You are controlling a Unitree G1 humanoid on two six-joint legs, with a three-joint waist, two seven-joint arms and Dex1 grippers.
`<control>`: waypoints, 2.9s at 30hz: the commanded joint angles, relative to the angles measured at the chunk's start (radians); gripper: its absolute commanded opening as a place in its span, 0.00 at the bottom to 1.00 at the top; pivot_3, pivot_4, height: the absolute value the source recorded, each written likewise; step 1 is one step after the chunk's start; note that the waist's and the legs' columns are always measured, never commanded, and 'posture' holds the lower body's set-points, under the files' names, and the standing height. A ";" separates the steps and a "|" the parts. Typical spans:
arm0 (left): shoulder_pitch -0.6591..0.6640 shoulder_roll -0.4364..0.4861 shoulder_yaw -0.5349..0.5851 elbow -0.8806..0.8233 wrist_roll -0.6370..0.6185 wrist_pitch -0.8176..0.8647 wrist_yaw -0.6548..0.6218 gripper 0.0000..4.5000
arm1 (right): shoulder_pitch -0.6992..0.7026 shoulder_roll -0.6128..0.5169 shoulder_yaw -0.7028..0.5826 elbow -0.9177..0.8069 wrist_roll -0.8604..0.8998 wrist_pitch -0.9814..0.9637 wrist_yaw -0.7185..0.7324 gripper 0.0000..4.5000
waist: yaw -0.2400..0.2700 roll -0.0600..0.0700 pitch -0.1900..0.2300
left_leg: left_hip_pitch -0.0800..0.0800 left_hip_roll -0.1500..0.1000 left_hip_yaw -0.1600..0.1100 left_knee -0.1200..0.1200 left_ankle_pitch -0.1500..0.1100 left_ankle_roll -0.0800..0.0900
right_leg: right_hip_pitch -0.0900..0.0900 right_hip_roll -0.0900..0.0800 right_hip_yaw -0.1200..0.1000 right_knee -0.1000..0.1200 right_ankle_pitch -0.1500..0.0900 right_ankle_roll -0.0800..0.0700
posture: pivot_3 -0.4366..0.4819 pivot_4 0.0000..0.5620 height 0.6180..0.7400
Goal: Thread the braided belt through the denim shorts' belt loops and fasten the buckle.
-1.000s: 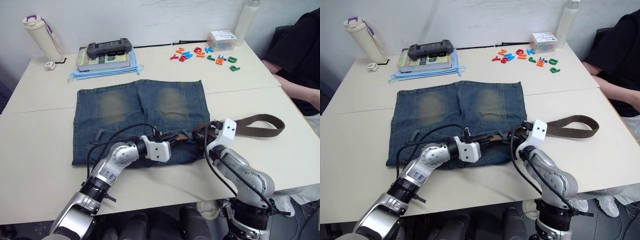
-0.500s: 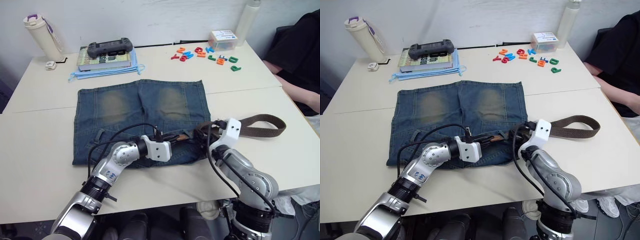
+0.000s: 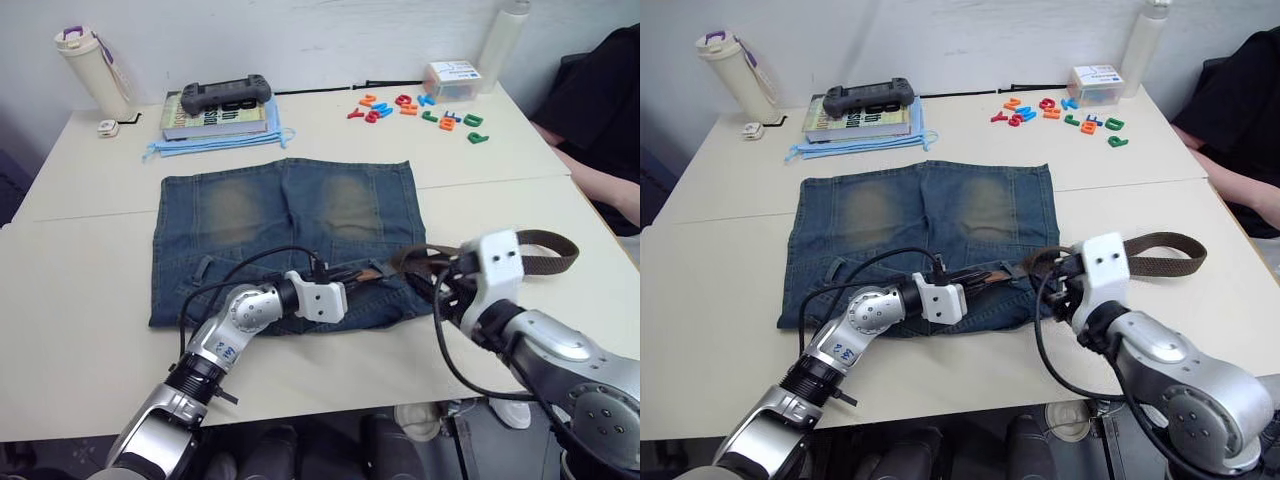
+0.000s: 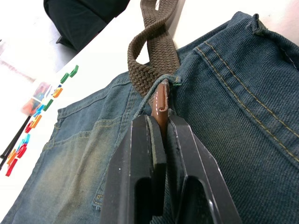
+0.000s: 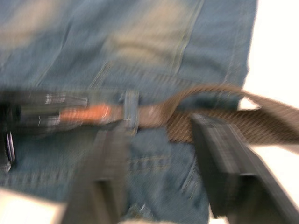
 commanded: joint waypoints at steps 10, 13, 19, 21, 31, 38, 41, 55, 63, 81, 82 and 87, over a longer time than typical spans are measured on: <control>0.022 0.010 0.019 -0.056 -0.057 0.007 -0.031 0.00 | 0.048 0.006 0.303 0.112 -0.308 -0.066 -0.037 0.01 | 0.000 -0.002 0.000 | 0.000 -0.001 0.000 0.000 0.000 0.000 | 0.000 0.000 0.000 -0.001 0.000 0.000 | 0.48 0.27 1.00; 0.059 0.064 0.045 -0.125 -0.122 0.014 -0.094 0.00 | 0.031 0.074 0.286 0.189 -0.345 -0.062 -0.048 0.01 | -0.003 -0.003 0.000 | 0.000 0.000 0.000 0.000 0.000 0.000 | 0.000 0.001 0.000 0.000 0.000 0.000 | 0.48 0.27 1.00; 0.132 0.218 0.144 -0.195 -0.204 -0.035 -0.151 0.00 | 0.014 0.109 0.278 0.204 -0.381 -0.058 -0.012 0.01 | -0.002 -0.006 -0.002 | 0.003 0.003 0.000 0.000 0.000 -0.001 | 0.002 0.002 0.000 -0.001 0.002 -0.004 | 0.48 0.27 1.00; 0.141 0.254 0.174 -0.189 -0.206 -0.048 -0.150 0.00 | 0.013 0.111 0.278 0.205 -0.386 -0.053 0.003 0.01 | -0.003 -0.007 -0.003 | 0.002 0.003 0.000 0.000 0.000 -0.001 | 0.002 0.003 -0.001 -0.002 0.003 -0.004 | 0.48 0.27 1.00; 0.154 0.332 0.241 -0.231 -0.200 -0.159 -0.132 0.00 | 0.004 0.131 0.277 0.213 -0.417 -0.040 0.055 0.01 | -0.004 -0.007 -0.003 | 0.002 0.003 0.000 0.000 0.000 -0.001 | 0.002 0.002 -0.001 -0.002 0.004 -0.004 | 0.48 0.27 1.00; 0.168 0.307 0.223 -0.229 -0.176 -0.132 -0.122 0.00 | -0.029 0.207 0.207 0.191 -0.389 -0.061 0.091 0.01 | -0.005 -0.007 -0.003 | 0.002 0.003 0.000 -0.001 0.000 -0.001 | 0.002 0.003 -0.001 -0.002 0.004 -0.004 | 0.48 0.27 1.00; 0.167 0.293 0.217 -0.229 -0.168 -0.116 -0.115 0.00 | -0.040 0.225 0.158 0.156 -0.377 -0.047 0.105 0.15 | -0.004 -0.006 -0.002 | 0.001 0.003 0.000 -0.001 0.000 -0.001 | 0.001 0.003 -0.001 -0.002 0.004 -0.004 | 0.48 0.27 1.00; 0.136 0.227 0.193 -0.211 -0.161 -0.073 -0.116 0.00 | 0.033 -0.378 0.405 -0.112 -0.563 -0.306 0.407 0.84 | -0.001 -0.005 0.001 | 0.000 0.003 0.000 -0.001 0.000 0.000 | 0.001 0.002 -0.003 -0.006 0.004 -0.004 | 0.48 0.27 1.00; 0.128 0.218 0.196 -0.215 -0.165 -0.061 -0.117 0.00 | -0.029 -0.441 0.776 0.082 -1.079 -0.569 0.370 0.84 | 0.002 -0.007 0.002 | -0.001 0.003 0.001 0.000 0.000 -0.001 | 0.001 0.002 -0.002 -0.006 0.004 -0.003 | 0.48 0.27 1.00; 0.130 0.192 0.161 -0.217 -0.146 -0.076 -0.120 0.00 | 0.058 -0.240 0.698 0.238 -1.426 -0.573 0.459 0.01 | 0.013 -0.011 0.000 | 0.001 0.002 0.000 0.001 0.000 -0.001 | 0.003 0.002 -0.002 -0.005 0.004 -0.003 | 0.48 0.27 1.00; 0.129 0.187 0.156 -0.214 -0.143 -0.077 -0.120 0.00 | 0.051 -0.252 0.670 0.248 -1.432 -0.579 0.467 0.01 | 0.018 -0.011 0.000 | 0.001 0.002 0.000 0.001 0.000 -0.001 | 0.003 0.002 -0.002 -0.005 0.004 -0.003 | 0.48 0.27 1.00; 0.104 0.164 0.127 -0.181 -0.125 -0.074 -0.115 0.00 | 0.010 -0.366 0.573 0.344 -1.456 -0.701 0.504 0.01 | 0.028 -0.009 0.001 | 0.000 0.000 0.000 0.001 0.000 -0.001 | 0.002 0.001 -0.002 -0.005 0.004 -0.003 | 0.48 0.27 1.00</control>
